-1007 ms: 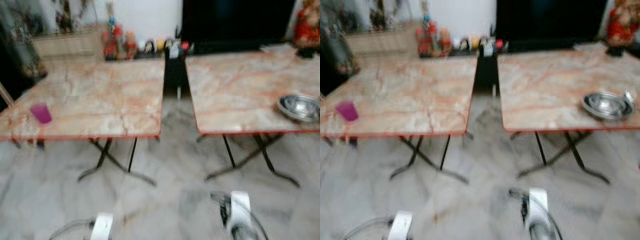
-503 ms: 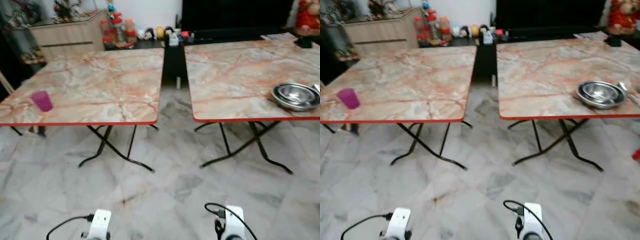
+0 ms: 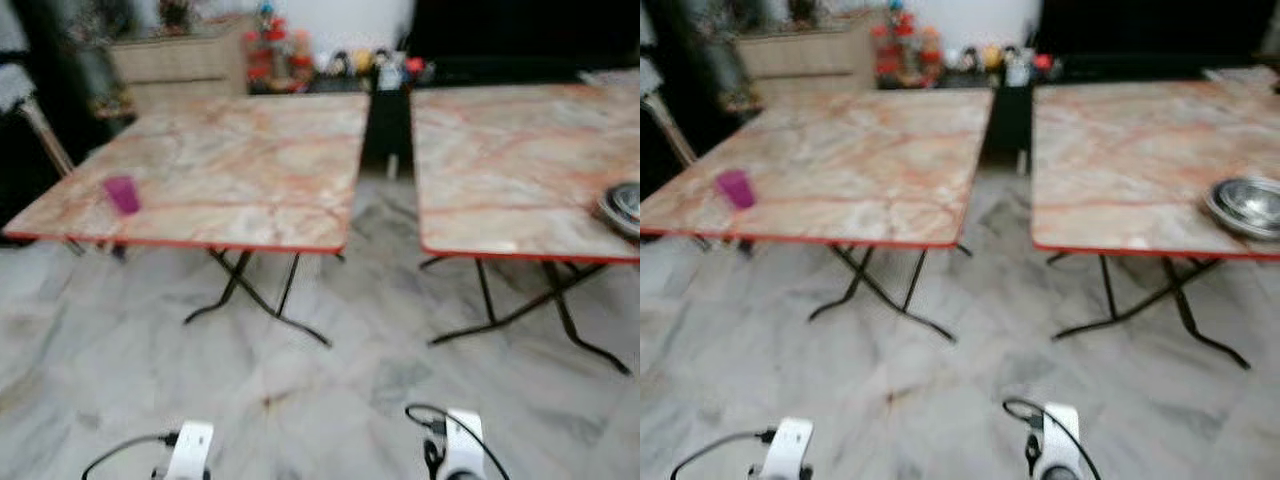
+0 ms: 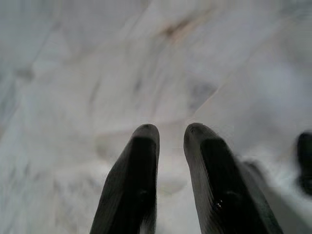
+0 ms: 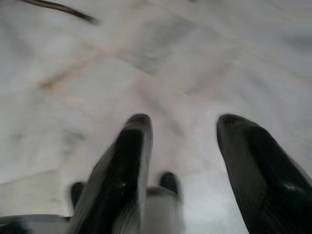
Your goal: Setting the table
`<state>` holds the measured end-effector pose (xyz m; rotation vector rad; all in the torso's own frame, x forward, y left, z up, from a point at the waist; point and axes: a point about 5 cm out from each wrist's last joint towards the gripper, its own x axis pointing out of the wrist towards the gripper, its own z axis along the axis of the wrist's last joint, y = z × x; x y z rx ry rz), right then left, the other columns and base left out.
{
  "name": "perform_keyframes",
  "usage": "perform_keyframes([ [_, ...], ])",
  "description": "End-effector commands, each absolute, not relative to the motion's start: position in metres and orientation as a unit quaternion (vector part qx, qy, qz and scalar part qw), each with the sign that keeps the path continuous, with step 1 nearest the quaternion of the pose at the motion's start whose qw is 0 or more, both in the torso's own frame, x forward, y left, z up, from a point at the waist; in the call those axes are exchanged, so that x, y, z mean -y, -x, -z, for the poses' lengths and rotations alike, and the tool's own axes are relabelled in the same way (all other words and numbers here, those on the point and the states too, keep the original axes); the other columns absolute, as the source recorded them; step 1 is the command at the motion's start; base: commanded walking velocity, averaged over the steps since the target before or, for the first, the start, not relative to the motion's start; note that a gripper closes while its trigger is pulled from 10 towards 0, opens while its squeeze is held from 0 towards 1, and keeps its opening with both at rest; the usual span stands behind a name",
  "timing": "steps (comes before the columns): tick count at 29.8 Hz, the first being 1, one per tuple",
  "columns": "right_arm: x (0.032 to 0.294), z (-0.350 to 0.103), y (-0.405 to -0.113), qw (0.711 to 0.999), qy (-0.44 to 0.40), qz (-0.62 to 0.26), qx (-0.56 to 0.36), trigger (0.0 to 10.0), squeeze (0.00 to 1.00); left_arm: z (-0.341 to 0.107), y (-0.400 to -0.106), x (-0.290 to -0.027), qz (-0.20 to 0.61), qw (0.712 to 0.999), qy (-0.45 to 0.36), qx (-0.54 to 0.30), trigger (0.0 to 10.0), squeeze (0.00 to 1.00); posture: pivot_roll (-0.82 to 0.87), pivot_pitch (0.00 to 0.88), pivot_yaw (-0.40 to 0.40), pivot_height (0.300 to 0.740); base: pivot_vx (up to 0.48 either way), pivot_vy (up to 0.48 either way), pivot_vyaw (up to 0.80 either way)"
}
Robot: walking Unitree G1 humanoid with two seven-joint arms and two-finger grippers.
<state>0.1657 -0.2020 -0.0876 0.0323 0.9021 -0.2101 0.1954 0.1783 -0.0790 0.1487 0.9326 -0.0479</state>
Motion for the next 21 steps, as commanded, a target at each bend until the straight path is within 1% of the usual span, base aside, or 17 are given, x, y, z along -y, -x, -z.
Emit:
perform_keyframes([
  [1, 0.1892, 0.0839, -0.1780, 0.903, -0.021, 0.084, -0.422, 10.0, 0.00, 0.0800, -0.1905, -0.1910, 0.011, 0.886, -0.083, -0.456, 10.0, 0.00, -0.09, 0.000, 0.061, 0.740, 0.412, 0.000, 0.00],
  [10, 0.1908, 0.0854, -0.1754, 0.897, -0.021, 0.091, -0.431, 10.0, 0.00, 0.0800, -0.1905, -0.1907, 0.009, 0.887, -0.077, -0.455, 10.0, 0.00, -0.08, 0.000, 0.058, 0.740, 0.410, 0.000, 0.00],
  [14, 0.1903, 0.0856, -0.1751, 0.897, -0.024, 0.091, -0.431, 10.0, 0.00, 0.0802, -0.1902, -0.1904, 0.009, 0.887, -0.076, -0.456, 10.0, 0.00, -0.09, 0.000, 0.058, 0.740, 0.365, 0.000, -0.42],
  [21, 0.1893, 0.0861, -0.1738, 0.898, -0.021, 0.086, -0.431, 10.0, 0.00, 0.0807, -0.1895, -0.1888, 0.009, 0.888, -0.071, -0.455, 10.0, 0.00, -0.09, 0.000, 0.055, 0.740, 0.000, 0.000, 0.00],
])
